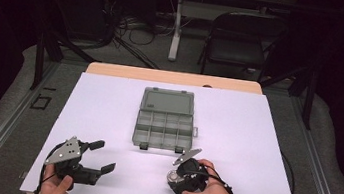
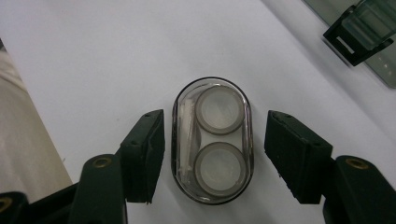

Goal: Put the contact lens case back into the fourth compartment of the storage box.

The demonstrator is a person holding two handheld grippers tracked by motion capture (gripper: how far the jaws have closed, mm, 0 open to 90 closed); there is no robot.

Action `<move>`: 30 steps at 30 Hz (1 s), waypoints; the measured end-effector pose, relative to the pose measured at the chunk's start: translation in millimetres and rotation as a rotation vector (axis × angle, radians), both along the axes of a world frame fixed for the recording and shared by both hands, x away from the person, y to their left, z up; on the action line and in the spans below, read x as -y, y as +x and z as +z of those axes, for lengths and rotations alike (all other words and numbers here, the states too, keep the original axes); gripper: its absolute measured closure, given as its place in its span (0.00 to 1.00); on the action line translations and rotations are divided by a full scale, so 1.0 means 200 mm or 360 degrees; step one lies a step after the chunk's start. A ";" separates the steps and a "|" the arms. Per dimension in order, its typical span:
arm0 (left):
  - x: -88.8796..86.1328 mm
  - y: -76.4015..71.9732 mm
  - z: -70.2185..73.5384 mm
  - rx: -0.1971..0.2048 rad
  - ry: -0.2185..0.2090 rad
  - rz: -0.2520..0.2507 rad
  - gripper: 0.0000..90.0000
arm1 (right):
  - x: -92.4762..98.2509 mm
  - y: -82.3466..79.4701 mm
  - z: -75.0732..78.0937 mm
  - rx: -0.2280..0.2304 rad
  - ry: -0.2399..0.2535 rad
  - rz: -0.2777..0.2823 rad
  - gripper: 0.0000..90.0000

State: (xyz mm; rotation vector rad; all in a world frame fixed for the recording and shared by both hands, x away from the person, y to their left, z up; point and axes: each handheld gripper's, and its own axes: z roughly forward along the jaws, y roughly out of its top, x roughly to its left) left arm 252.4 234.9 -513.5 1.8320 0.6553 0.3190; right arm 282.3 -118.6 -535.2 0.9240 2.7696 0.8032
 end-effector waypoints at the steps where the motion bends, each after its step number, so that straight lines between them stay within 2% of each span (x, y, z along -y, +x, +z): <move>1: 0.00 0.00 0.00 -0.0001 0.0000 0.0001 0.18 | 0.00 0.00 0.00 -0.0004 -0.0007 -0.0001 0.43; 17: 0.00 0.00 0.00 -0.0006 0.0002 0.0002 0.18 | -0.02 0.01 -0.03 -0.0009 -0.0069 0.0044 0.47; 30: 0.00 0.00 0.00 -0.0006 0.0005 0.0009 0.18 | -0.02 0.01 -0.03 -0.0009 -0.0073 0.0032 0.49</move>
